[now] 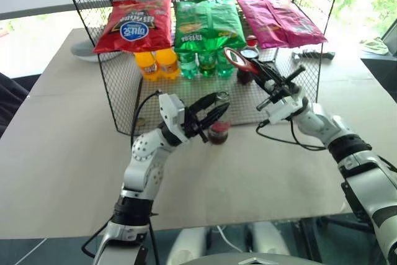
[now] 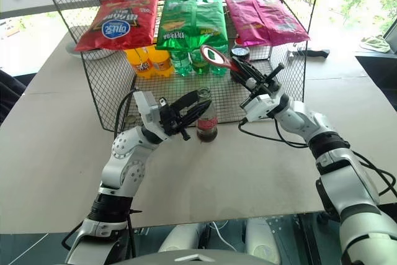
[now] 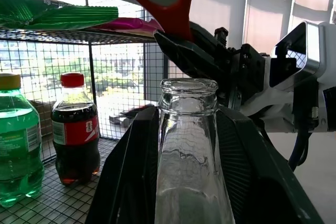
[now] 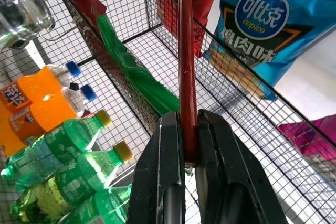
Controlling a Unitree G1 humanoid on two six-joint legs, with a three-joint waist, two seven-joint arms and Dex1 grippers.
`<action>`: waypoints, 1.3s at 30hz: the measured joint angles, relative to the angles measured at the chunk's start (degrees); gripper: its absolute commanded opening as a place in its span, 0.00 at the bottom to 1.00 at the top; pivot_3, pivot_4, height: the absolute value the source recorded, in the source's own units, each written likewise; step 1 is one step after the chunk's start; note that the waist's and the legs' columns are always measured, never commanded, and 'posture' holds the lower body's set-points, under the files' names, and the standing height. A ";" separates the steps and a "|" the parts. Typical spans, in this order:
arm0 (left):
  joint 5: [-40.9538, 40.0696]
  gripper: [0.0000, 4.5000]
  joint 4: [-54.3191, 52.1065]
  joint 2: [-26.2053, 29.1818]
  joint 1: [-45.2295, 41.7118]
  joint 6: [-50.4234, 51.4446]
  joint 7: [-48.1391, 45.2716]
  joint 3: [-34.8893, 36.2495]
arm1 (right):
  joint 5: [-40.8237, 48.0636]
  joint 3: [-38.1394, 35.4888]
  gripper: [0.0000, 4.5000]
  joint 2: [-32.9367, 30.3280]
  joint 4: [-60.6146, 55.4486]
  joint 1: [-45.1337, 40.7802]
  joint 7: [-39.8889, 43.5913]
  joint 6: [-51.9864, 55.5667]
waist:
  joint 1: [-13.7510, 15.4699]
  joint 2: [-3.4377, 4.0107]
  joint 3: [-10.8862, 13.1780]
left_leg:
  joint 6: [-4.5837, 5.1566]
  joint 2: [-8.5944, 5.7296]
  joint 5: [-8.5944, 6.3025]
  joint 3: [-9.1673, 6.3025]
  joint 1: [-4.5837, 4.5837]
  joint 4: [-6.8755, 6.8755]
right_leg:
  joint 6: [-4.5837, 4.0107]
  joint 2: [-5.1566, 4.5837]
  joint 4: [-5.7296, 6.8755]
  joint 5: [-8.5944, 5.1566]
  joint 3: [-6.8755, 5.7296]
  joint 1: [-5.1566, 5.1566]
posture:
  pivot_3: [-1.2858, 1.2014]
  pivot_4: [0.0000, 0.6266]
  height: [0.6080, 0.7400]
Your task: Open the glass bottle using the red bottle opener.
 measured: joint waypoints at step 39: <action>-0.44 1.00 -6.67 10.13 13.44 4.13 -1.06 4.68 | 35.35 -11.21 0.00 12.89 -30.55 32.42 27.89 35.26 | 0.08 0.09 0.17 | 0.01 0.08 -0.02 -0.08 -0.12 -0.07 | 0.00 -0.23 0.01 0.00 -0.03 -0.16 | 0.52 0.24 1.00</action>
